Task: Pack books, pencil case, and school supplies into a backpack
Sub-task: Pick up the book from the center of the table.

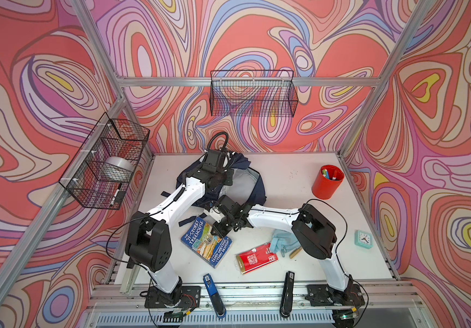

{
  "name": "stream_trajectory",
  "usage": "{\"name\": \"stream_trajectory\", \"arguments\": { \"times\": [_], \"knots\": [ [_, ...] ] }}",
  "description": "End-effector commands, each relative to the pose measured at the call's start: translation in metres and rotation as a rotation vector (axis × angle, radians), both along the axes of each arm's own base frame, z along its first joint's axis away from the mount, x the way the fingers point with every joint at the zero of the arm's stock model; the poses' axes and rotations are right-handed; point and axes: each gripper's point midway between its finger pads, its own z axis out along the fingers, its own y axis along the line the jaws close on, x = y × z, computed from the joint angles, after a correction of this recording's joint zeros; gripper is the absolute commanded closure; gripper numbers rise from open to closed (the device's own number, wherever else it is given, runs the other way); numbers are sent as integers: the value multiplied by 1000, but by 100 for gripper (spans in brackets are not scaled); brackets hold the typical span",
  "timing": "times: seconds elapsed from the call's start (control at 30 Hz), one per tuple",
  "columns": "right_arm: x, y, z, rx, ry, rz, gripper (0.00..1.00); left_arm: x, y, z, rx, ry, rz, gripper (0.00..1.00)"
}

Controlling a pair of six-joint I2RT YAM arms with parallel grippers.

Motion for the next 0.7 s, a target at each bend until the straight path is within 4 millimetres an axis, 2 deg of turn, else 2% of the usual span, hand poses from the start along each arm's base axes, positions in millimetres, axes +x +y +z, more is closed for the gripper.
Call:
{"name": "stream_trajectory", "arguments": {
  "times": [0.0,0.13,0.2,0.23,0.27,0.47,0.67],
  "knots": [
    [5,-3,34,76,-104,-25,100,12,9,21,-23,-52,45,100],
    [9,-11,91,204,-185,-87,100,13,11,27,-38,-51,43,100],
    [7,-19,108,243,-199,-114,100,14,11,29,-44,-50,39,100],
    [5,-22,110,252,-200,-124,100,15,11,30,-45,-53,40,100],
    [3,-26,126,285,-210,-134,100,15,11,30,-46,-53,40,100],
    [-5,-55,150,334,-211,-206,100,16,12,37,-45,-66,43,100],
    [-8,-106,195,447,-218,-315,100,16,13,37,-39,-63,45,100]
  ]
}}
